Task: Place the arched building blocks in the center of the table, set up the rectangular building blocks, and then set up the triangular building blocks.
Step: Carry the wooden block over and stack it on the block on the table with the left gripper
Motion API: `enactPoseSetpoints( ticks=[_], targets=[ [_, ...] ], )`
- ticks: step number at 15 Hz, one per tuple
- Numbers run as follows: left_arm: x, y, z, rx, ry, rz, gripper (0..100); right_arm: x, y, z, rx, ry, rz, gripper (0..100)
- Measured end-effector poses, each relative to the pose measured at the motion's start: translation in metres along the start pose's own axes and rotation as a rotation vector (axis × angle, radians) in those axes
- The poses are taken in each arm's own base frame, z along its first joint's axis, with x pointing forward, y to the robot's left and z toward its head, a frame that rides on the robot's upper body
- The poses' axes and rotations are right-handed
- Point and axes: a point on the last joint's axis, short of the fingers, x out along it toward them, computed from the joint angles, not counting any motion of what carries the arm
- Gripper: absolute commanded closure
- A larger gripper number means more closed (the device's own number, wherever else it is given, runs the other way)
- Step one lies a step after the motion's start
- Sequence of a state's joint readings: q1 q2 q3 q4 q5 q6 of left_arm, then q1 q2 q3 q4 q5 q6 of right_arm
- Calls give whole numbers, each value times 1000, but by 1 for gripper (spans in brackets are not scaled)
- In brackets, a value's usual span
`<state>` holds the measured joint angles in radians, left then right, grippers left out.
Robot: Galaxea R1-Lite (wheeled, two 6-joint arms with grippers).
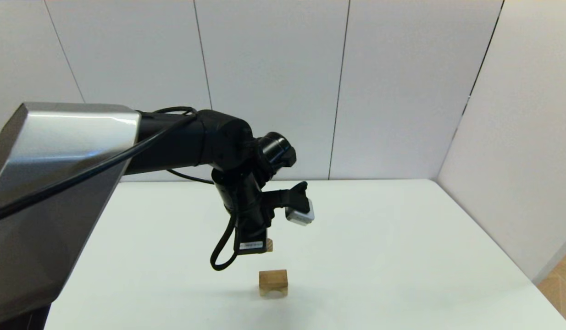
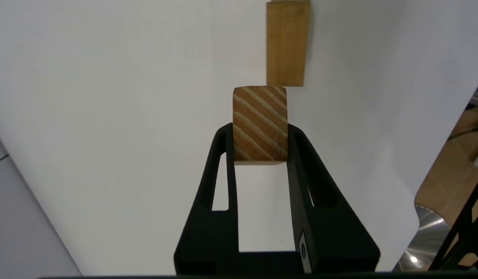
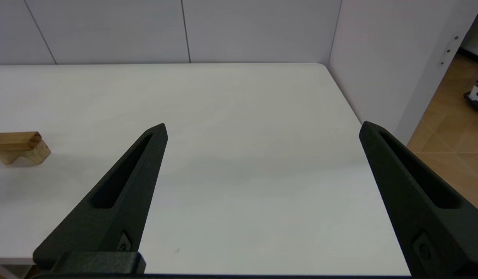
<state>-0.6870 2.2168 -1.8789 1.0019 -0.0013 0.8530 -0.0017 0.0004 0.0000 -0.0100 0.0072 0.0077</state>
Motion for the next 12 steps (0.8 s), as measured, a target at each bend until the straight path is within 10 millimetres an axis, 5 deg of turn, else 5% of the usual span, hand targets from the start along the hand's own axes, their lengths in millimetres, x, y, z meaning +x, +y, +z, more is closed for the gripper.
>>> enactPoseSetpoints(
  ticks=[12],
  targets=[
    [43, -4, 14, 84, 37, -115, 100, 0, 0, 0, 0, 0, 0, 0]
  ],
)
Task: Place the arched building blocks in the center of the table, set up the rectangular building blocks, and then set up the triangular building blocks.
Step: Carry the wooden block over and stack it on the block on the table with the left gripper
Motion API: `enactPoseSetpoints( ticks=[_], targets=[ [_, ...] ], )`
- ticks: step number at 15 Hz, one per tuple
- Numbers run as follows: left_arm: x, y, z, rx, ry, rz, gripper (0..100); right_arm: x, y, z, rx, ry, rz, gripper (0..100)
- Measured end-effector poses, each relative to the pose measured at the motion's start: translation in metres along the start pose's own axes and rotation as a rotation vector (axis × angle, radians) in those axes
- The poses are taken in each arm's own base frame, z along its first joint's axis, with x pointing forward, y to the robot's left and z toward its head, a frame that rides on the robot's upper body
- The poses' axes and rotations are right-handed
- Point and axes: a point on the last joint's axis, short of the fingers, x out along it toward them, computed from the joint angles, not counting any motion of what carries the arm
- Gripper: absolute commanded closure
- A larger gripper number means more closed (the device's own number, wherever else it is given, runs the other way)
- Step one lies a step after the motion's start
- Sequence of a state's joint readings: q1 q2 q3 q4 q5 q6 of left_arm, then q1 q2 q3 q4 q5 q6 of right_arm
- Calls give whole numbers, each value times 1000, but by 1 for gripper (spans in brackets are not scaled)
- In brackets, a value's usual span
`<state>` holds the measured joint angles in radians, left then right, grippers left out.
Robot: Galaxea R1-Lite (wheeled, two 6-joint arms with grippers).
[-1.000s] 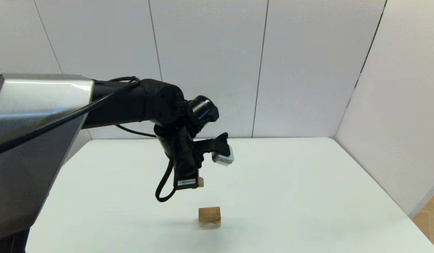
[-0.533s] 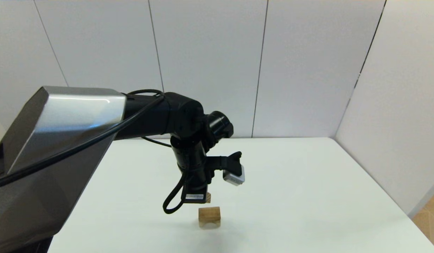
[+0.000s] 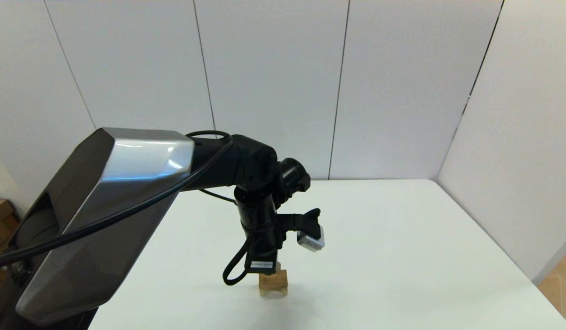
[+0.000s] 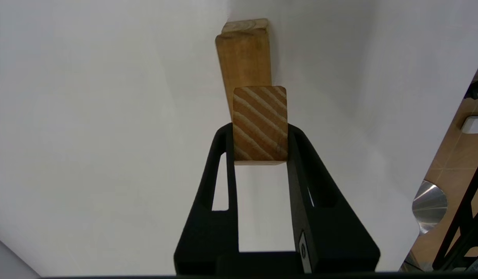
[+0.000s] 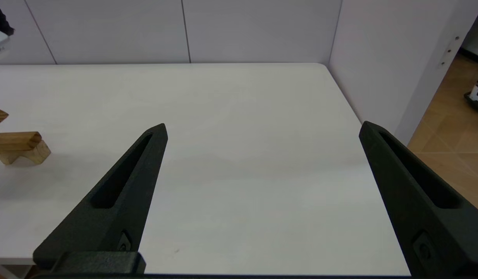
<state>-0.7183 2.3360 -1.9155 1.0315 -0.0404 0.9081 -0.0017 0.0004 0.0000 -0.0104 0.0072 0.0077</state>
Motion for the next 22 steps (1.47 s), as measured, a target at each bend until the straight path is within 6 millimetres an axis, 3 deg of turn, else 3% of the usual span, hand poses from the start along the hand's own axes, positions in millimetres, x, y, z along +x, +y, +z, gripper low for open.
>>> enactPoseSetpoints(
  ticks=[10, 22],
  targets=[
    [21, 3, 1, -14, 29, -36, 100, 0, 0, 0, 0, 0, 0, 0],
    [31, 7, 5, -55, -1, -72, 100, 0, 0, 0, 0, 0, 0, 0]
  ],
)
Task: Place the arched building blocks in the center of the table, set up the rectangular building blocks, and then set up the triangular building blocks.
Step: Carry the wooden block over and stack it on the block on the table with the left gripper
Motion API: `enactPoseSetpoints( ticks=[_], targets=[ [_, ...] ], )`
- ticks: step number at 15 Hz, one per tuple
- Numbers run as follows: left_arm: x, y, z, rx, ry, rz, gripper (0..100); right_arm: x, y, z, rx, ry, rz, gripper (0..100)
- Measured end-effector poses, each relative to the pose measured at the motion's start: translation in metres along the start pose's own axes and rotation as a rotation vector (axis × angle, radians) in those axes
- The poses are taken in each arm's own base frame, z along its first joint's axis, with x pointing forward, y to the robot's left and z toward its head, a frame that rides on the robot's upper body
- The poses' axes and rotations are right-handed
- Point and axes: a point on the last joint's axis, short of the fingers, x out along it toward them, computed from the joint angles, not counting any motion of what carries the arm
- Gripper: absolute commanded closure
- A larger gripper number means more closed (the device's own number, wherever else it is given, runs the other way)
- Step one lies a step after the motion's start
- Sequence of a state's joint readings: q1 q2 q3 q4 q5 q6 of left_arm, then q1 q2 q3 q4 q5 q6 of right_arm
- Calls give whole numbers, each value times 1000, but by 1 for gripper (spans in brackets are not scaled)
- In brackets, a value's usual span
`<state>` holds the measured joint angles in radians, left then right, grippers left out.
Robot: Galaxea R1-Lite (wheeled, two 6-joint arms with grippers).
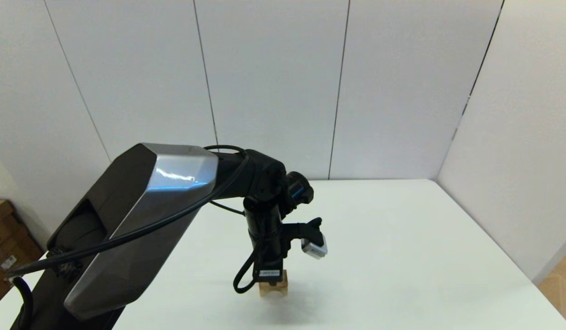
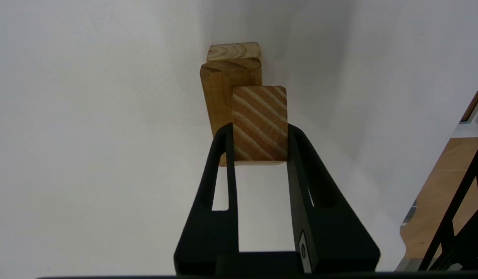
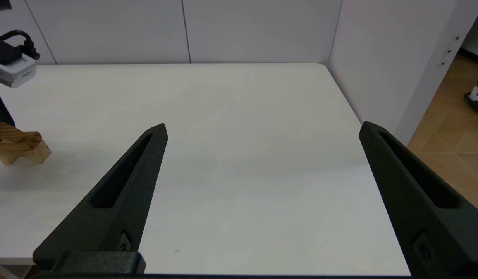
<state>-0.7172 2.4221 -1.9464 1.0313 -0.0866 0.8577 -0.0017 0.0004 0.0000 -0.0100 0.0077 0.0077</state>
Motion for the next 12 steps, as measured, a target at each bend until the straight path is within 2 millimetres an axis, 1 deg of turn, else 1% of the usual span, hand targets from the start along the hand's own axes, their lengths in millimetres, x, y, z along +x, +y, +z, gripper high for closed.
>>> enactPoseSetpoints(
  ticks=[12],
  targets=[
    [-1, 2, -1, -24, -5, 8, 100, 0, 0, 0, 0, 0, 0, 0]
  ],
)
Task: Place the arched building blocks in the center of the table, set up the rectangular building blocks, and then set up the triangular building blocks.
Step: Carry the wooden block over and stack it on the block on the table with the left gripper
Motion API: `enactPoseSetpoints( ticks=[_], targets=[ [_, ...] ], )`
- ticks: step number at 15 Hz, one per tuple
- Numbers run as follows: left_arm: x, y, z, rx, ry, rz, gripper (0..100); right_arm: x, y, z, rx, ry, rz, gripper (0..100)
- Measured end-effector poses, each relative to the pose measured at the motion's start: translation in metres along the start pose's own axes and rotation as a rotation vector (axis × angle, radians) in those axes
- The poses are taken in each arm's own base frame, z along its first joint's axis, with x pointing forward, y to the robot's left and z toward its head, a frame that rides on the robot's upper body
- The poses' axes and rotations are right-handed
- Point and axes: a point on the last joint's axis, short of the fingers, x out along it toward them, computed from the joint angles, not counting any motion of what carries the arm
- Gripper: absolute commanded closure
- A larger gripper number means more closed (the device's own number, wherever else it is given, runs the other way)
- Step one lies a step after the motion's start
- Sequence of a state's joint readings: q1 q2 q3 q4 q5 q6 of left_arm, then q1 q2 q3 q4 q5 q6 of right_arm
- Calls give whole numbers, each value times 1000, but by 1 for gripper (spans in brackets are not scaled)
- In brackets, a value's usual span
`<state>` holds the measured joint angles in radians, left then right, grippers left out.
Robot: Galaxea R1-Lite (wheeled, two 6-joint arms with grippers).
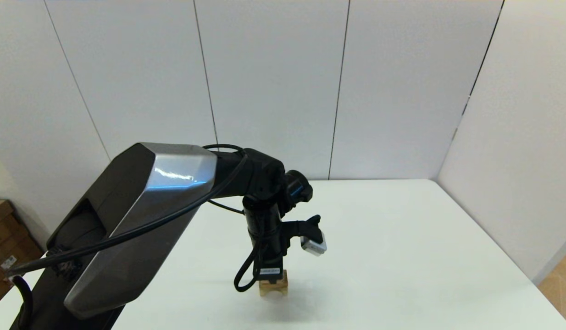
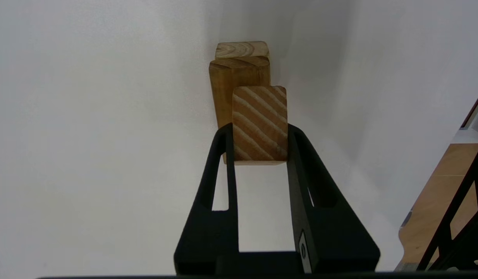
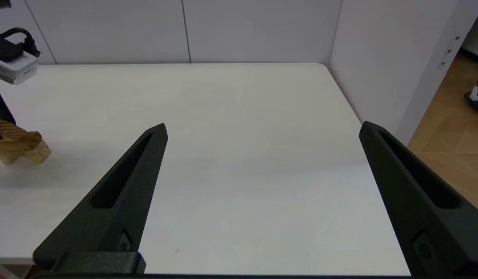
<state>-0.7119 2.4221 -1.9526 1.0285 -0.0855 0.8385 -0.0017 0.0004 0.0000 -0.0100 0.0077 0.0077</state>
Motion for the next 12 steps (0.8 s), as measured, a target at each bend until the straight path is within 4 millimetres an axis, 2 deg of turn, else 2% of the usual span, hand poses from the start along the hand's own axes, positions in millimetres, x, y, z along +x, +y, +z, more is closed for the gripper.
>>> enactPoseSetpoints(
  ticks=[12],
  targets=[
    [3, 3, -1, -4, 1, 2, 100, 0, 0, 0, 0, 0, 0, 0]
  ],
)
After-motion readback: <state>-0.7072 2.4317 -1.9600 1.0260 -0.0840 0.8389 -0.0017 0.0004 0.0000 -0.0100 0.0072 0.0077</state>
